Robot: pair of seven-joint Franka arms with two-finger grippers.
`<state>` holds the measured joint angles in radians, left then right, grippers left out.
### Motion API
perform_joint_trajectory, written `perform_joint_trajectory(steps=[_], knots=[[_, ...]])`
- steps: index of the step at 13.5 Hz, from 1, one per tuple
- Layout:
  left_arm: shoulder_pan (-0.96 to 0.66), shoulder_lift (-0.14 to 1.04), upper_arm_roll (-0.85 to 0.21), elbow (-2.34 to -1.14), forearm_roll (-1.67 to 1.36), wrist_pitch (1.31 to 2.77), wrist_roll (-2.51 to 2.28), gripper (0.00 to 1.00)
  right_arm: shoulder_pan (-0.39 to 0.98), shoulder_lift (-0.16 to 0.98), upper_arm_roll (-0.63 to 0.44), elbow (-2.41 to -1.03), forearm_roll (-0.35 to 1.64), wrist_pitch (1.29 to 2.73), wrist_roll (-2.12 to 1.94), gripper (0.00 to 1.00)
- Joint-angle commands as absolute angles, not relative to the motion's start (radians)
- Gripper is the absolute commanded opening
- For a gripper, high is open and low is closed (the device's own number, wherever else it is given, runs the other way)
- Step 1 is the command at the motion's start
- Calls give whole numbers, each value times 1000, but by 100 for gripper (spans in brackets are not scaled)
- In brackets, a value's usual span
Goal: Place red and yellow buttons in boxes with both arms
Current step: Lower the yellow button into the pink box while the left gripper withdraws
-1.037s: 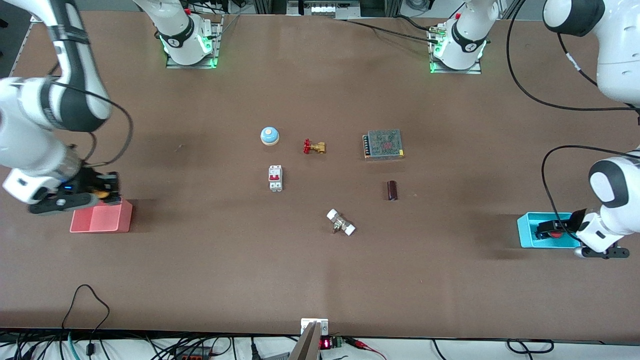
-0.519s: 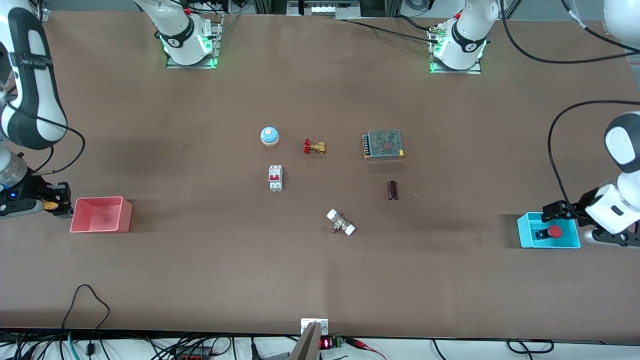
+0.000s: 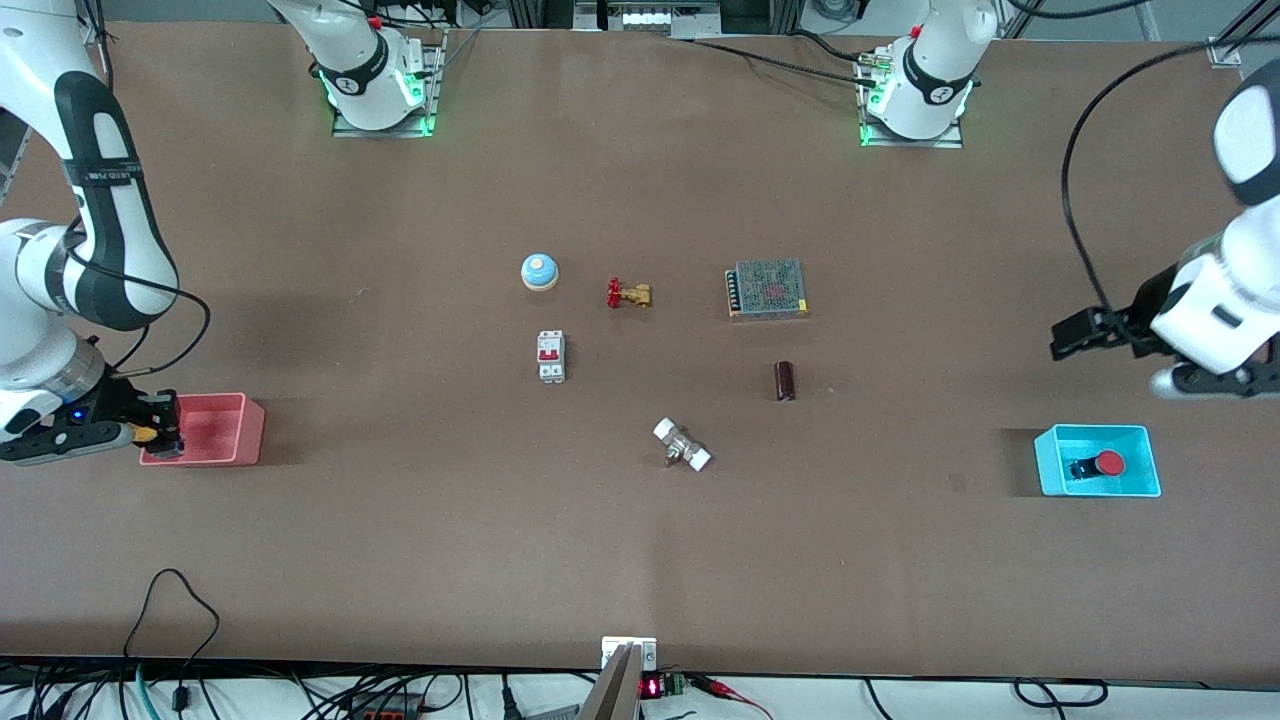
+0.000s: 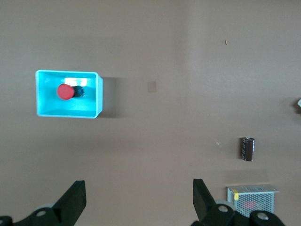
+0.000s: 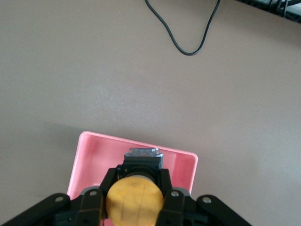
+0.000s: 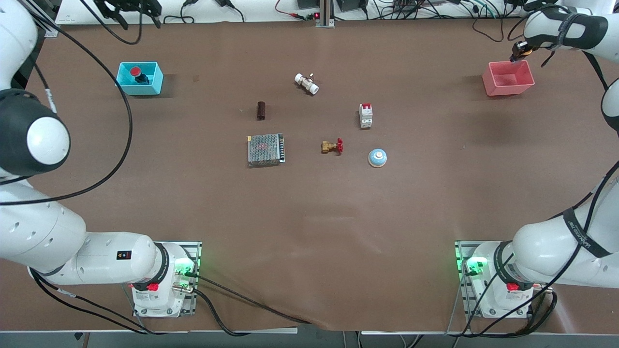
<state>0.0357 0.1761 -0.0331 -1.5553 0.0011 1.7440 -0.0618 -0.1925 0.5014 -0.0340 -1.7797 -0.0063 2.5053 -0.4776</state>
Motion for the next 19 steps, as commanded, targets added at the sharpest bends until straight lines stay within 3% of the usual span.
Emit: perform_joint_trajectory(steps=[1,14,17,19], knots=[[58,103,-26,-1592,6,1724,-61,100,-195,535,-31,-1796,58,2536,-491,21],[61,109,-26,-1522,3,1617,-57,100,-207,555,-31,-1864,112,2537,-499,23],[51,115,-28,-1514,2,1620,-71,100,-207,557,-31,-1870,112,2542,-499,26],[55,110,-29,-1514,0,1615,-71,100,-207,557,-31,-1870,112,2542,-500,38]])
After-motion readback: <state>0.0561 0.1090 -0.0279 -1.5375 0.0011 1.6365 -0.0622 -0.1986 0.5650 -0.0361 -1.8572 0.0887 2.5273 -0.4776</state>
